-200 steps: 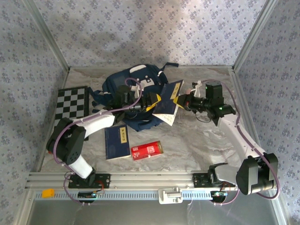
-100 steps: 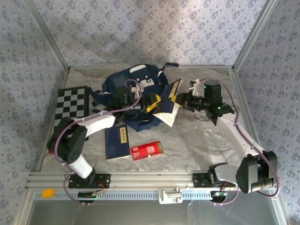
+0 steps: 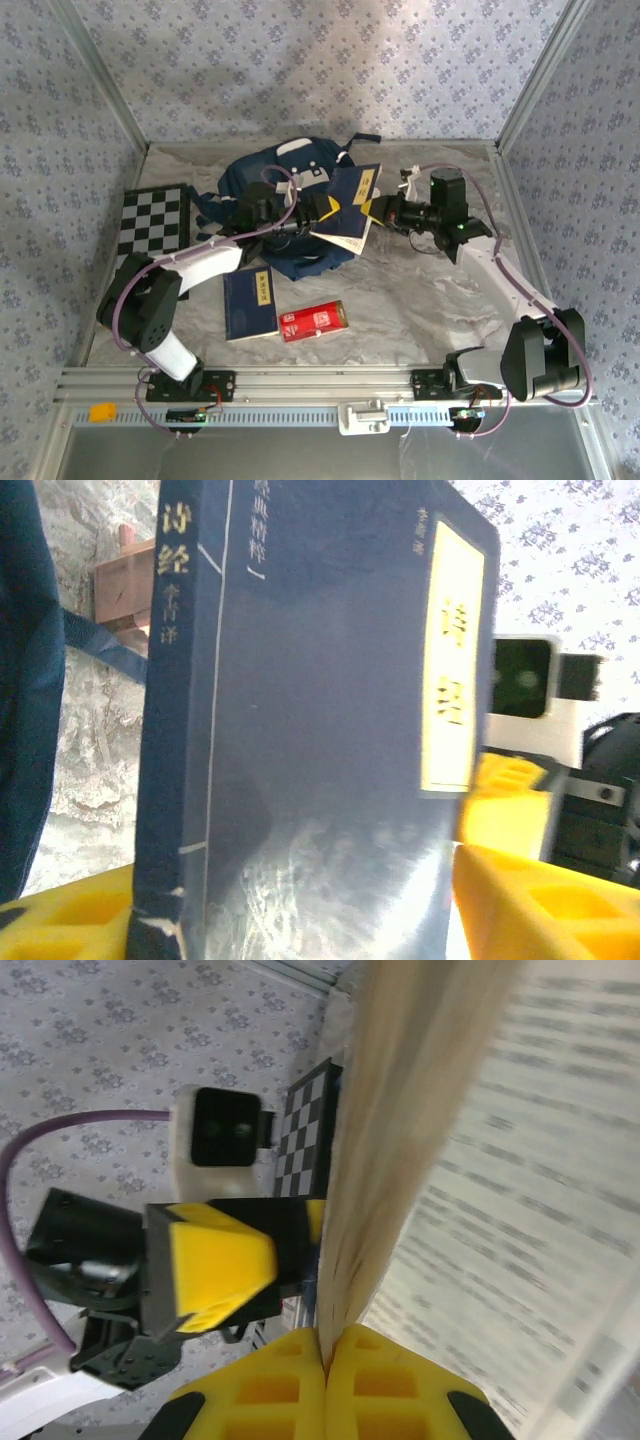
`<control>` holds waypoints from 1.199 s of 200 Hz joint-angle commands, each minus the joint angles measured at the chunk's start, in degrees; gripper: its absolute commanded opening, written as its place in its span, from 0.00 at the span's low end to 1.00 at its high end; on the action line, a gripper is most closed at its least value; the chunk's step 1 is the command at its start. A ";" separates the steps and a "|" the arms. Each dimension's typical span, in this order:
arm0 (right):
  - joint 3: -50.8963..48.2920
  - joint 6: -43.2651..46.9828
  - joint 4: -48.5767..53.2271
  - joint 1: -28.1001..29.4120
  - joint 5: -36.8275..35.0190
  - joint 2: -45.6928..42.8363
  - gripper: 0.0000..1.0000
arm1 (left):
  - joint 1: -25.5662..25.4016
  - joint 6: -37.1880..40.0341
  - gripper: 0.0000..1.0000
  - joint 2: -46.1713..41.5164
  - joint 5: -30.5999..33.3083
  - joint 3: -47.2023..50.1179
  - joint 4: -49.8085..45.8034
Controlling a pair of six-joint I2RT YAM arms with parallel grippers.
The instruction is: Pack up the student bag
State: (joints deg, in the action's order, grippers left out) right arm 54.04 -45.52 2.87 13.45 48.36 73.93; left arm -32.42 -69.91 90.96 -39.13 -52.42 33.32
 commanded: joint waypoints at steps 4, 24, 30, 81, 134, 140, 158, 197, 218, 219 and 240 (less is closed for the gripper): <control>-1.31 2.73 -0.14 -1.52 2.18 0.01 0.00 | 0.03 3.15 0.54 -5.56 0.14 -0.58 -1.67; -1.22 4.95 2.86 -2.29 2.39 -0.45 0.00 | 0.05 3.75 0.43 -6.32 0.44 -0.57 -2.10; -1.33 5.09 3.06 -2.31 2.43 -0.46 0.00 | 0.02 3.81 0.40 -6.31 0.38 -0.64 -2.22; -0.64 5.58 3.40 -1.94 2.37 -0.41 0.02 | -0.03 2.97 0.16 -4.24 -0.07 -1.86 -2.22; -1.48 5.72 10.00 -5.63 0.05 -0.90 0.63 | -0.11 2.85 0.00 -4.80 2.73 -3.17 -2.66; -2.60 4.45 8.84 -6.18 0.55 -0.98 0.76 | -0.26 2.35 0.00 -4.82 2.88 -3.37 -1.65; -5.32 -0.88 3.13 -5.80 2.19 -0.74 0.90 | -0.83 1.20 0.00 -4.34 3.64 -3.88 0.51; -5.05 -9.58 -11.25 -1.12 5.77 0.67 0.95 | -2.08 1.23 0.00 -2.13 4.68 -5.49 0.51; -4.83 -13.98 -18.15 0.66 6.41 1.83 0.96 | -2.09 0.89 0.00 -1.68 5.11 -5.65 0.94; -4.78 -14.16 -18.29 0.68 6.45 1.88 0.96 | -2.10 0.95 0.00 -1.72 5.21 -5.62 0.95; -4.54 -16.27 -20.71 0.74 7.01 1.55 0.92 | -1.90 2.93 0.00 -2.14 6.02 -5.58 -1.84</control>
State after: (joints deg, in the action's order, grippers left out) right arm 48.27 -56.21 -9.04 13.89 52.45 75.37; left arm -34.48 -68.66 89.27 -34.44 -55.72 30.20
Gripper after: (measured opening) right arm 0.934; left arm 0.117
